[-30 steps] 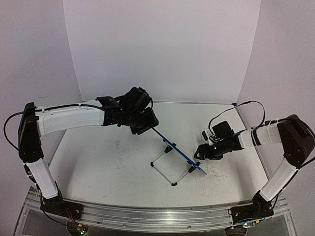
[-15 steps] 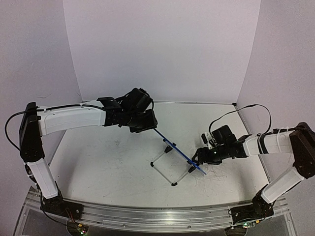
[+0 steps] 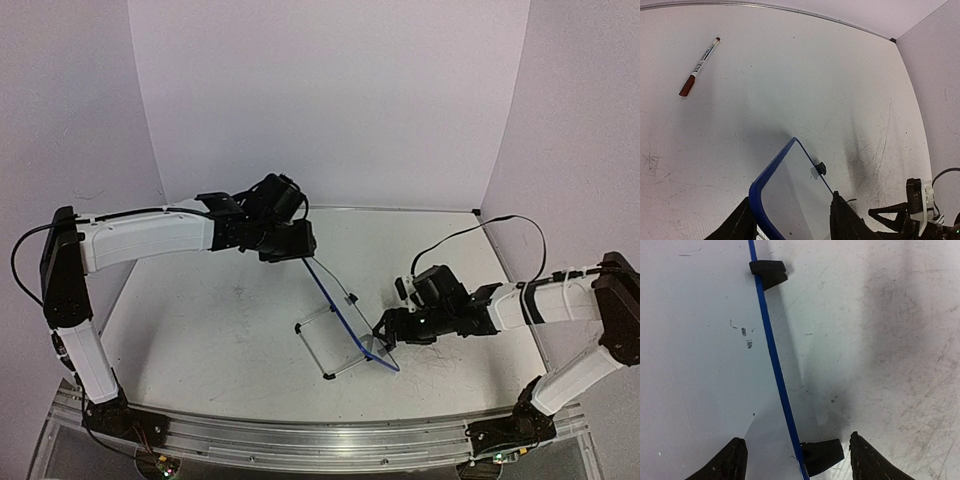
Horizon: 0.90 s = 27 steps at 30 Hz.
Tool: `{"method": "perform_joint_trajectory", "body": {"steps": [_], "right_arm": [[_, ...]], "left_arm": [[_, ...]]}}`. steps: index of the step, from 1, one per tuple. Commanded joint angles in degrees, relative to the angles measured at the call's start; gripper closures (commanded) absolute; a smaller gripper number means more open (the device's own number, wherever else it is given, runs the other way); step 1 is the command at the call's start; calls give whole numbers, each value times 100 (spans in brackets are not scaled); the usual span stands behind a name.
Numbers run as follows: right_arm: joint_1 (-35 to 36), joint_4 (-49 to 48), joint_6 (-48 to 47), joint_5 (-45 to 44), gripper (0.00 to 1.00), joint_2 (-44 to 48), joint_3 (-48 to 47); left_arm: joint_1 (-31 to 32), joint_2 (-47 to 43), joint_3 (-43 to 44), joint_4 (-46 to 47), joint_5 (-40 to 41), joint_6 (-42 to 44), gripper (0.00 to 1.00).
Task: Write a sentence on the whiteboard
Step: Adjust the whiteboard at the center of the board.
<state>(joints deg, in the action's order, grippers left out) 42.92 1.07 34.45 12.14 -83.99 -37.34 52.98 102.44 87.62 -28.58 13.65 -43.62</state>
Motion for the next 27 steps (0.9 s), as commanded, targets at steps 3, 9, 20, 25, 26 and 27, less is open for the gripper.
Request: {"method": "perform_joint_trajectory", "body": {"steps": [3,9,20,25,26,27], "right_arm": [[719,-13,328,247,28,-369,-244],[1231,-46,453,225,28,-730,-705],[1386,61,31,-59,22,-699,-1195],[865,132,-1490,-293,21,-688,-1397],[775,134,-1887,-374,21,-694,-1455],[720,138,-2222,-521,21,-689,-1546]], "left_arm": [[-229,-404,-86,143,-241,339,48],[-393,-785,-425,142,-284,478,42],[-517,-1581,-962,-82,-52,717,25],[-517,-1867,-898,-401,200,889,15],[-517,-1930,-867,-440,230,926,14],[-519,-2001,-842,-483,263,962,13]]}}
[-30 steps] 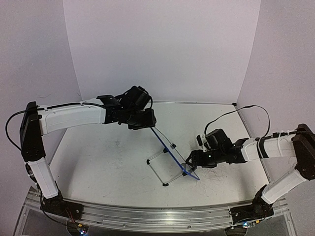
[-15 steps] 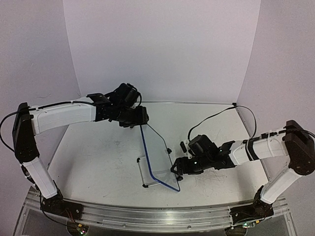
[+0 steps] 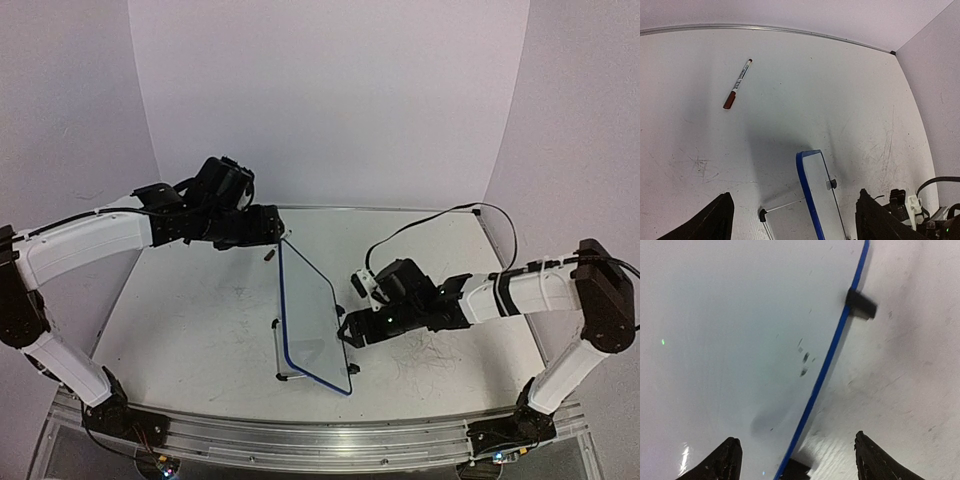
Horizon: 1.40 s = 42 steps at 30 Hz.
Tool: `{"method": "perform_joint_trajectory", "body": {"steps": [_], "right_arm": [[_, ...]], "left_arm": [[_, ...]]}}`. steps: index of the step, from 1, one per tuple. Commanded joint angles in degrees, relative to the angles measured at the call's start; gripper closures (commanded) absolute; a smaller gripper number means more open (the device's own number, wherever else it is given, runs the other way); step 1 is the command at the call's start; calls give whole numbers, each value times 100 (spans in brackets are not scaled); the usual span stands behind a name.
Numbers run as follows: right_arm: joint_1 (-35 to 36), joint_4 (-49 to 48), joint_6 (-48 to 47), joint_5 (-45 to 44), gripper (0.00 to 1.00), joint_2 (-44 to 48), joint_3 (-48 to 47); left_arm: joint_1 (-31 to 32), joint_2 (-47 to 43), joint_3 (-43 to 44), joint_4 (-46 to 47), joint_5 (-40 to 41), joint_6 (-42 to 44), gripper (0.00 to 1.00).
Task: Write a sentence on the whiteboard
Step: Adjust the whiteboard at the center of the board.
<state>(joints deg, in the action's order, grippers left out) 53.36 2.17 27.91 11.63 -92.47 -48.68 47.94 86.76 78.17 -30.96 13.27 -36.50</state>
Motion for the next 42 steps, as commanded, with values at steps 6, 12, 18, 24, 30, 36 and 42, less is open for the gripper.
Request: {"method": "perform_joint_trajectory", "body": {"steps": [6,12,18,24,30,36,42], "right_arm": [[-658,124,-3830,-1435,21,320,-793],[-1015,111,-6153,-150,21,421,-501],[-1782,-9,-7293,1138,26,-80,-870],[-1793,266,-8049,1541,33,-1281,-1444],[-1769,683,-8212,1477,34,-1862,-2042],[-1739,976,-8166,1448,35,-2172,-2431],[-1673,1315,-8128,1545,38,-2414,-2801]], "left_arm": [[-54,-626,221,-381,257,485,6],[-68,-600,149,-357,184,574,5],[-119,-578,150,-342,166,788,5],[-236,-812,105,-309,128,868,4],[-259,-1277,0,13,64,1215,2],[-259,-1821,-114,626,-55,1833,0],[-259,-2003,107,679,115,2114,1]]}}
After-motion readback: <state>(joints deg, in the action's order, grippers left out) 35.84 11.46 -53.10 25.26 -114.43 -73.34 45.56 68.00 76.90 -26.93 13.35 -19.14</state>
